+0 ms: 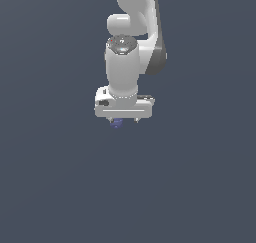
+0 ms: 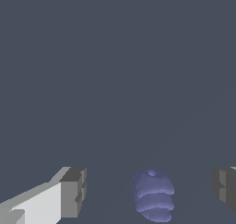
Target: Pick up the object and move it to a goal position.
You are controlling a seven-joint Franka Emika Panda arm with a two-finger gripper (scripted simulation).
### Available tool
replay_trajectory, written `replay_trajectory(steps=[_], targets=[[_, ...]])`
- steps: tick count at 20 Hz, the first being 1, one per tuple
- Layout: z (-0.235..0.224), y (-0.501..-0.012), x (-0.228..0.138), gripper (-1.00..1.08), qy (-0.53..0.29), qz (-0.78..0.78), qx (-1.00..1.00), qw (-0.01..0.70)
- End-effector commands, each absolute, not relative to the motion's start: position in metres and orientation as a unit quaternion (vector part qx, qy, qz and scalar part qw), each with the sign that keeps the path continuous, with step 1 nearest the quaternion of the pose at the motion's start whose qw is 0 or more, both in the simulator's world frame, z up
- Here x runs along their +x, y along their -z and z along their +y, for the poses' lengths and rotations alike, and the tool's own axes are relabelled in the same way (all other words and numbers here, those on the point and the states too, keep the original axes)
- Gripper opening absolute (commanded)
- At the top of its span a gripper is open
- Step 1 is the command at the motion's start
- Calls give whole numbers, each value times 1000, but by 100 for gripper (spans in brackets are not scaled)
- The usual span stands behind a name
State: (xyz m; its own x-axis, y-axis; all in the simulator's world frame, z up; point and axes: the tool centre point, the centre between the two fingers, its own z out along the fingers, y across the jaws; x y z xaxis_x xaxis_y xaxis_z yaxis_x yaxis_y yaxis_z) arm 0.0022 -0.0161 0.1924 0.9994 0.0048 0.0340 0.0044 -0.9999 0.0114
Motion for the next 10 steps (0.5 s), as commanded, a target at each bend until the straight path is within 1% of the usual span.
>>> replay_trajectory(steps=[1, 10], targets=[[-17, -193, 2, 100, -17, 2, 1000, 6], [-20, -186, -3, 100, -16, 1, 1000, 5]])
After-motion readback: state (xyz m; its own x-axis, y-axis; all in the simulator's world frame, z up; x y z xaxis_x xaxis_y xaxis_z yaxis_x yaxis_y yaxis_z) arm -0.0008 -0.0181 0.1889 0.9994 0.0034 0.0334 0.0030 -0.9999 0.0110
